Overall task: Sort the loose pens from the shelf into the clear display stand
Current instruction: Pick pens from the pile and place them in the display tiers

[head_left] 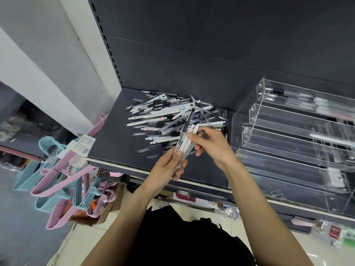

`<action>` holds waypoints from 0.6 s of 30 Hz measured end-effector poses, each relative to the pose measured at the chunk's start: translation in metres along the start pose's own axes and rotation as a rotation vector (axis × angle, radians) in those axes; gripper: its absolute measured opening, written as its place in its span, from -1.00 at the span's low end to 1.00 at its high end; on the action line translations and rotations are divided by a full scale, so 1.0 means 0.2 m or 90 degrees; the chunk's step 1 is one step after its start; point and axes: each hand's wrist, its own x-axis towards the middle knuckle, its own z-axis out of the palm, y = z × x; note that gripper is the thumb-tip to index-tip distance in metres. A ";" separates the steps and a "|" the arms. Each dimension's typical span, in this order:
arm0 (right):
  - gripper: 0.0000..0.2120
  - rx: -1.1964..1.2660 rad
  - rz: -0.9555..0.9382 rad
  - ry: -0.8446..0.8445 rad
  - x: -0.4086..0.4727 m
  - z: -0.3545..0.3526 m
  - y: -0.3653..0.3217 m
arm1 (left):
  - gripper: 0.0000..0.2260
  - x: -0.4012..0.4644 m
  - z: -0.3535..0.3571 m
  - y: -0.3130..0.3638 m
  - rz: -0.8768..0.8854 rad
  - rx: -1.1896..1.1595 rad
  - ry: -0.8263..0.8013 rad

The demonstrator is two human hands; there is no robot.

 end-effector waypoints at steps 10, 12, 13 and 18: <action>-0.94 -0.087 -0.012 -0.154 0.03 0.02 -0.10 | -0.74 -0.08 -0.07 0.03 -0.058 -0.168 -0.082; -0.94 -0.122 -0.021 -0.198 0.04 0.01 -0.11 | -0.67 -0.08 -0.09 0.05 -0.099 -0.199 -0.126; -0.92 -0.146 -0.026 -0.218 0.05 0.01 -0.11 | -0.65 -0.08 -0.09 0.06 -0.120 -0.200 -0.136; -0.81 -0.259 -0.019 -0.271 0.08 0.00 -0.14 | -0.70 -0.07 -0.05 0.09 -0.147 -0.167 -0.116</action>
